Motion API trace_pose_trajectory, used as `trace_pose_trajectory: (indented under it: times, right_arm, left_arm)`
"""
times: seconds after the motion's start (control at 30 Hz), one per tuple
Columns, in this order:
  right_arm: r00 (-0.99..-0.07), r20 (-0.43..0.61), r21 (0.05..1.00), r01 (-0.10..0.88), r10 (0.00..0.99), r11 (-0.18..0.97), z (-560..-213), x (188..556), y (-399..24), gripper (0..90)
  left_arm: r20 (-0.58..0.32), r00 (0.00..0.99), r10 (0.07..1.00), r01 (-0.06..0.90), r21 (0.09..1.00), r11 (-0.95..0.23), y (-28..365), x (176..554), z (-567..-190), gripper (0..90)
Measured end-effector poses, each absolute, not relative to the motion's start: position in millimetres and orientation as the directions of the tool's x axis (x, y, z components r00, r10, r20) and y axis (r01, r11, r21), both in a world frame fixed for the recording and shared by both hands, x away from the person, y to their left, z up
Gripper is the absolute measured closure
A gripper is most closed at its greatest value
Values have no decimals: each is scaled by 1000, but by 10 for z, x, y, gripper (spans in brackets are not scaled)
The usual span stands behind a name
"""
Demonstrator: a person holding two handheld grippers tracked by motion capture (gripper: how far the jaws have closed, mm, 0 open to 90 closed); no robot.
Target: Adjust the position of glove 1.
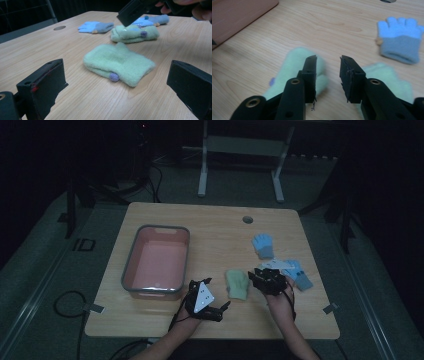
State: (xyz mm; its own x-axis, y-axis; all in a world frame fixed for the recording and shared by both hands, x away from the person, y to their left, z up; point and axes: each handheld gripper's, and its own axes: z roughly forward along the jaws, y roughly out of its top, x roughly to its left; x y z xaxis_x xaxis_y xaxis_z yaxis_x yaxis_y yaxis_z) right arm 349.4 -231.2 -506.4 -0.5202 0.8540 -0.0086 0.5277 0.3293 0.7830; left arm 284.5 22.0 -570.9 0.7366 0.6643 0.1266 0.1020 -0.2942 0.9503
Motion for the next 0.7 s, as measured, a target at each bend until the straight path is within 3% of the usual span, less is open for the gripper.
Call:
trace_pose_trajectory:
  times: [0.53,0.63,0.7]
  right_arm:
    - [-610,-48,766,486,791,421,-5056,3848,-3085,698]
    - [-636,-17,744,507,771,435,-5224,3905,-3155,608]
    - [-637,-21,739,509,771,441,-5262,3909,-3158,594]
  left_arm:
    - [127,736,665,102,950,-294,220,2846,-5709,22]
    - [126,736,665,103,950,-294,219,2847,-5708,22]
    - [125,736,665,104,950,-294,220,2847,-5708,22]
